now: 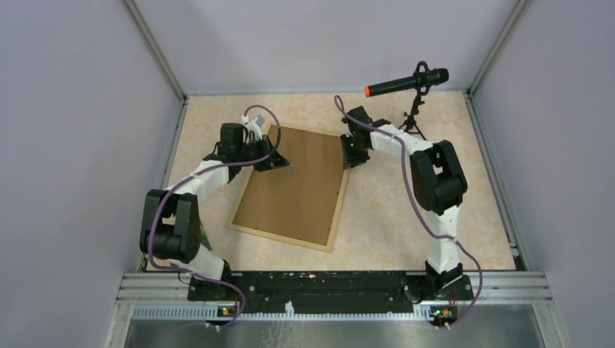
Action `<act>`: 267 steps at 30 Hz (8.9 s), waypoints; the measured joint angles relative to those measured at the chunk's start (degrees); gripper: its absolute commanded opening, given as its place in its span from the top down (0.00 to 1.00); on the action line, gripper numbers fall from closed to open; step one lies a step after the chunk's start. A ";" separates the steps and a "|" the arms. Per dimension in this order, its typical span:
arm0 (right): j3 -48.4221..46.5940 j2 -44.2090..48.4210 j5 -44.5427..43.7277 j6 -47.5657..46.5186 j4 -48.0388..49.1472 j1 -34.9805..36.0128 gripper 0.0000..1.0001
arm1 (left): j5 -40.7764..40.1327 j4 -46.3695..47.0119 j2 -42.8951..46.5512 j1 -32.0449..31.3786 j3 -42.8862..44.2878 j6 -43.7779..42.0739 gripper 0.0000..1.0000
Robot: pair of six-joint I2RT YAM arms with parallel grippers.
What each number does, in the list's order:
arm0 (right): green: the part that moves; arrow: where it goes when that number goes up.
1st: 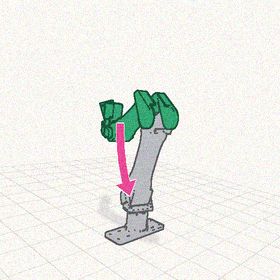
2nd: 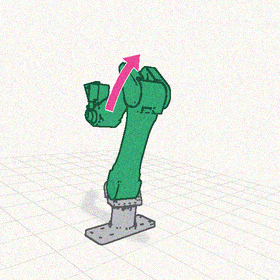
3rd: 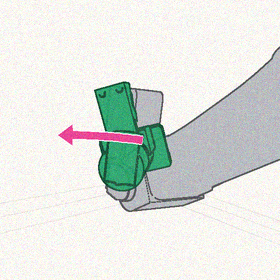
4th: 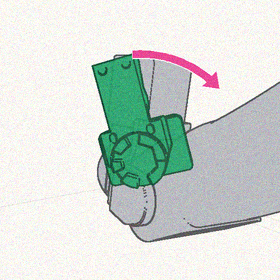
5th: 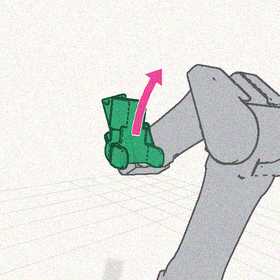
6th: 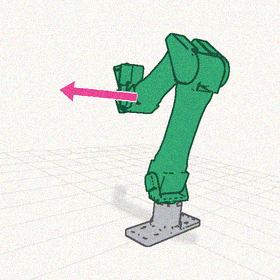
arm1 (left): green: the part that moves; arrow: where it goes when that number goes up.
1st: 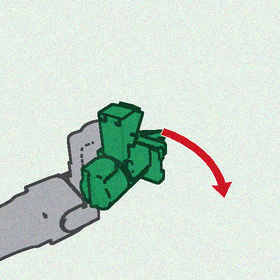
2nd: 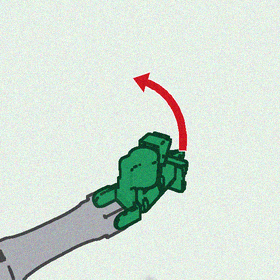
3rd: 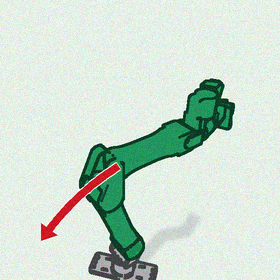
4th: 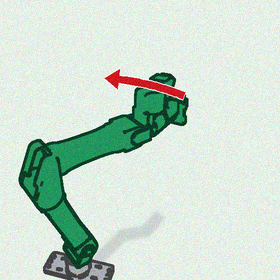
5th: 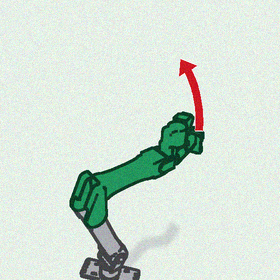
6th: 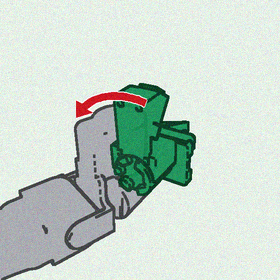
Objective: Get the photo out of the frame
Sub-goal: Adjust the photo frame at the center of the board, then adjust the screwdriver, then release the photo frame item from the photo frame.
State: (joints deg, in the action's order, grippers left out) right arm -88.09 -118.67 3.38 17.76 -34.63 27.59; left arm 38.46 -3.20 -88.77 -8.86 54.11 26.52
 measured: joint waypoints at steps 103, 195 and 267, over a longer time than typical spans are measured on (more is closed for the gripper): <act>8.35 17.75 46.45 -51.65 -6.29 8.44 1.00 | 32.26 2.45 -2.62 -11.06 -2.64 -8.68 0.60; 17.44 1.79 30.77 -2.08 34.03 -9.31 0.77 | 14.93 8.57 -36.26 -7.87 23.63 1.75 1.00; 16.33 2.32 23.91 -4.70 34.34 -8.37 1.00 | 5.95 3.48 -35.69 -12.63 28.61 6.67 1.00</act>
State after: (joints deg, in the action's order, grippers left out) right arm -71.77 -116.36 27.29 13.06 -0.30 19.22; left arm 44.40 0.27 -124.46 -21.50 82.72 33.19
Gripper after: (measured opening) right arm 0.146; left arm 0.219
